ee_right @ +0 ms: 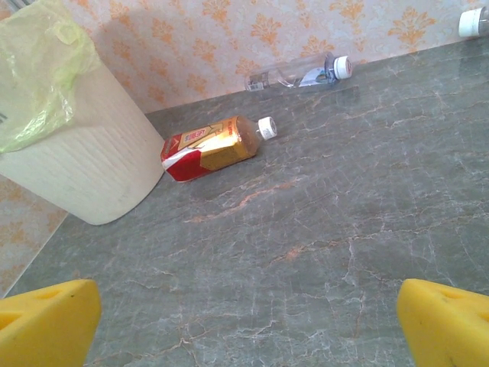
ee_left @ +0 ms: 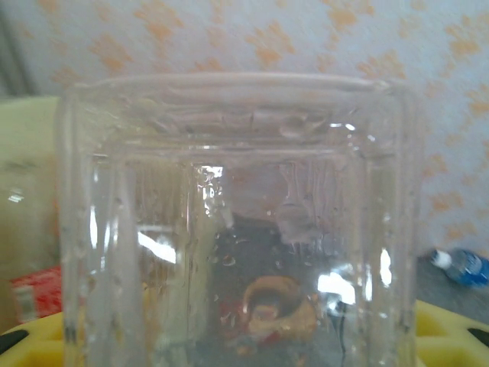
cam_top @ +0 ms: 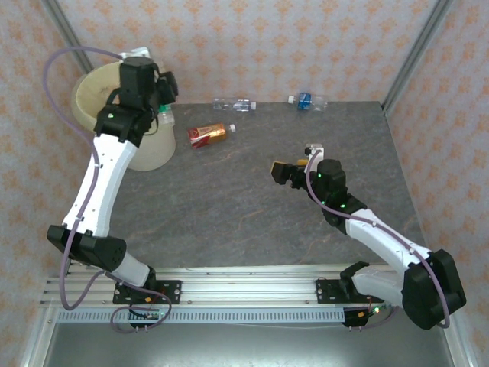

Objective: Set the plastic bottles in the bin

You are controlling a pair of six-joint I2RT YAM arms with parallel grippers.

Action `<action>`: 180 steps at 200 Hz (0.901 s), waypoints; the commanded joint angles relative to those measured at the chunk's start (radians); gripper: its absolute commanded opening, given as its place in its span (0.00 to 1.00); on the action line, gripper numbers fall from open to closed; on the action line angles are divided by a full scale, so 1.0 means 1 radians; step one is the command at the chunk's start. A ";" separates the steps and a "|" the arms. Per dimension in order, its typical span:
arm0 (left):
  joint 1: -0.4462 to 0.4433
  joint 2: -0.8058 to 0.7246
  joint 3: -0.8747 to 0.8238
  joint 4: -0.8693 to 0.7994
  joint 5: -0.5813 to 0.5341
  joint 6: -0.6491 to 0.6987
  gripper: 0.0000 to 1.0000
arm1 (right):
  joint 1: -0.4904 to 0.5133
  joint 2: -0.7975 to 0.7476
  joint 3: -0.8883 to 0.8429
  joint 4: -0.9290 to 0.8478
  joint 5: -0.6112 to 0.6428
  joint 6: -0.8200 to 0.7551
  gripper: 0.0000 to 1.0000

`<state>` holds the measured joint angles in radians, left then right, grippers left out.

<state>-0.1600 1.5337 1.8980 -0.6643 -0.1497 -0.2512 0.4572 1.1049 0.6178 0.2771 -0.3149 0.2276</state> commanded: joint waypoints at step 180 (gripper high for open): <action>0.523 0.430 0.410 0.023 0.429 0.363 0.52 | -0.001 -0.007 0.035 -0.016 0.034 -0.022 0.99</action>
<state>0.3412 1.8935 2.2154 -0.5831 0.1738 0.1032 0.4572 1.1046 0.6231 0.2600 -0.3027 0.2195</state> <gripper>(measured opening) 0.585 0.993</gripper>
